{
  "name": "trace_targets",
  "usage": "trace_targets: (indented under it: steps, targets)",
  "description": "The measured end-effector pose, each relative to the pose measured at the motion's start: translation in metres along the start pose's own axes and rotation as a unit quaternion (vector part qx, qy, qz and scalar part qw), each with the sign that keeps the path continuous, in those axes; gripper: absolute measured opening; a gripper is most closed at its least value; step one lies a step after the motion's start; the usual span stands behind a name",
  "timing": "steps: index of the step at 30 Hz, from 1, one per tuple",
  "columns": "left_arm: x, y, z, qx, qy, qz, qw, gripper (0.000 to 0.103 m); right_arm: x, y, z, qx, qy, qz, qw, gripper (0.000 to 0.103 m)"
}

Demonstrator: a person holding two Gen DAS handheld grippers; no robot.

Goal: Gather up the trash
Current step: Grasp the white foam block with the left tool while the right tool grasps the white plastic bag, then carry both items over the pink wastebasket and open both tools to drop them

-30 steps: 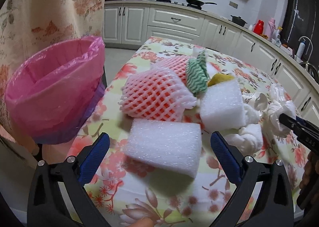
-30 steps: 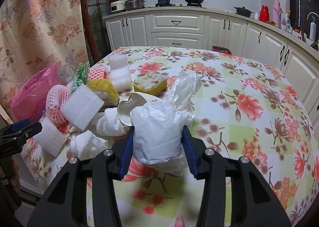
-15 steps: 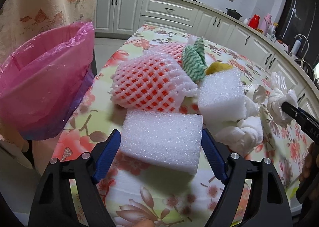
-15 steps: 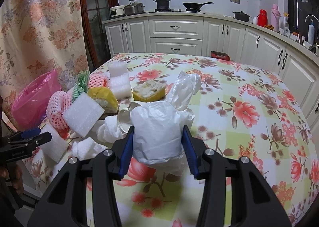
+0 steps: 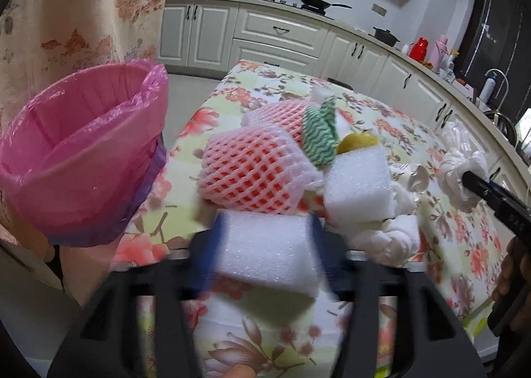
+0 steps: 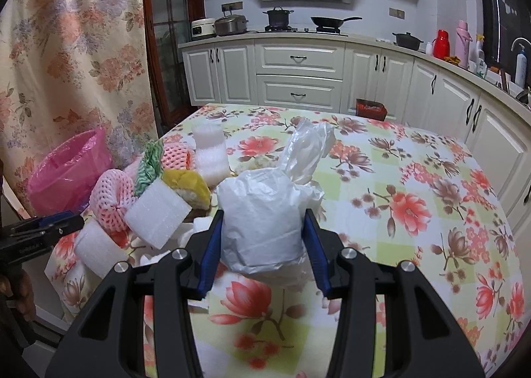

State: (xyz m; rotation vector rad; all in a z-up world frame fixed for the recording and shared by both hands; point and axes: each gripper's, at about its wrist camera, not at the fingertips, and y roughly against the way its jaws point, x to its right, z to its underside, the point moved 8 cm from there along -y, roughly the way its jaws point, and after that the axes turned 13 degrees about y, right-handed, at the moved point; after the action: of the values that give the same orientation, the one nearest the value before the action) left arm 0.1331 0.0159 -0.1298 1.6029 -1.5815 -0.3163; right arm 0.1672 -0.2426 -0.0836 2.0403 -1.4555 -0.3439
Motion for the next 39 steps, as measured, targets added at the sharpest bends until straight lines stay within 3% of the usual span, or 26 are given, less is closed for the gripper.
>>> trace_targets:
  steps: [1,5,10,13,20,28,35,39]
  targets:
    - [-0.001,-0.003,0.003,-0.005,-0.001,0.0,1.0,0.081,0.0,-0.001,0.001,-0.002,-0.001,0.0,1.0,0.045]
    - [-0.006,-0.01,0.011,-0.017,-0.001,-0.011,0.9998,0.087,-0.002,-0.003,0.004,-0.007,-0.001,-0.001,1.0,0.045]
    - [-0.007,-0.025,0.02,-0.047,-0.006,-0.001,0.9989,0.087,-0.002,-0.003,0.005,-0.006,0.001,-0.001,1.0,0.045]
    - [-0.004,-0.032,0.025,-0.059,-0.012,0.0,0.9982,0.081,-0.003,-0.003,0.006,-0.006,0.003,-0.001,1.0,0.045]
    - [0.002,-0.031,0.027,-0.062,-0.022,0.011,0.9977,0.079,-0.006,0.0,0.003,-0.002,0.005,-0.002,1.0,0.045]
    - [0.013,0.001,0.013,-0.025,-0.029,0.017,0.9991,0.079,-0.008,0.007,-0.009,0.006,0.01,-0.002,1.0,0.045]
    - [0.003,0.045,-0.039,0.048,-0.022,0.002,0.9986,0.079,-0.029,0.01,-0.046,0.028,0.026,-0.025,0.999,0.045]
    - [-0.014,0.069,-0.077,0.097,-0.014,-0.024,0.9949,0.079,-0.049,0.005,-0.073,0.04,0.035,-0.049,0.997,0.045]
